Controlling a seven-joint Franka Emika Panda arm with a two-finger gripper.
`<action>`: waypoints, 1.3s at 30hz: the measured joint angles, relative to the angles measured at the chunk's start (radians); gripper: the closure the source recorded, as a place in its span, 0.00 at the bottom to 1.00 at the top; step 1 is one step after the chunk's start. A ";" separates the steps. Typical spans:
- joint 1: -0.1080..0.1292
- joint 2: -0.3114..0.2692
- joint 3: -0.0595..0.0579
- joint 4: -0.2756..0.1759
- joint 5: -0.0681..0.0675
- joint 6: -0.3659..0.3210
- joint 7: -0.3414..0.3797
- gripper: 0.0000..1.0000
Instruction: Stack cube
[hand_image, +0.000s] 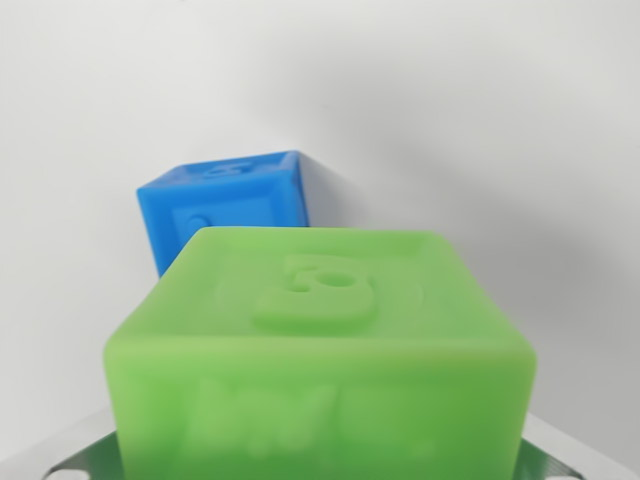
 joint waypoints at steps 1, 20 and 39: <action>0.003 -0.001 0.002 -0.001 0.000 0.000 -0.001 1.00; 0.048 -0.001 0.030 -0.021 -0.001 0.026 -0.007 1.00; 0.051 0.161 0.013 -0.012 -0.057 0.170 0.030 1.00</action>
